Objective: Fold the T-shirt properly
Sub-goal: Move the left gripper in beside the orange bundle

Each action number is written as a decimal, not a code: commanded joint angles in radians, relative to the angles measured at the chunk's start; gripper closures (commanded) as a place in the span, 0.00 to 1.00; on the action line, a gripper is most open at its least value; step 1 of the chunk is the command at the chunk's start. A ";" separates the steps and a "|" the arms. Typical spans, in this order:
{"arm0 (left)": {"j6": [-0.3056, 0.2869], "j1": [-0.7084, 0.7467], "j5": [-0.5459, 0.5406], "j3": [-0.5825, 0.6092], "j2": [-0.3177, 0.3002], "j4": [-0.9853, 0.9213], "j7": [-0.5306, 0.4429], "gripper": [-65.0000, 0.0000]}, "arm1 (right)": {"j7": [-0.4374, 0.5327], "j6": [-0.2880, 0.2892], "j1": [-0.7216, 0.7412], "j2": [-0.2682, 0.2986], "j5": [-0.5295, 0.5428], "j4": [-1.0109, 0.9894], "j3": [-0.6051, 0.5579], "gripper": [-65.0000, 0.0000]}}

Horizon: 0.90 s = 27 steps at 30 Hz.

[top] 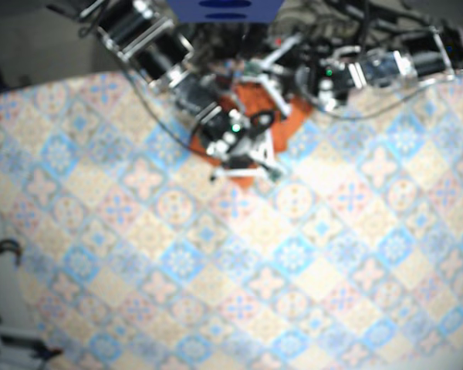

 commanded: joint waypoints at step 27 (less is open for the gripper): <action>0.037 -0.039 0.216 -0.142 -0.071 -0.179 0.002 0.89 | -0.009 -0.003 0.002 0.006 -0.007 -0.004 0.075 0.73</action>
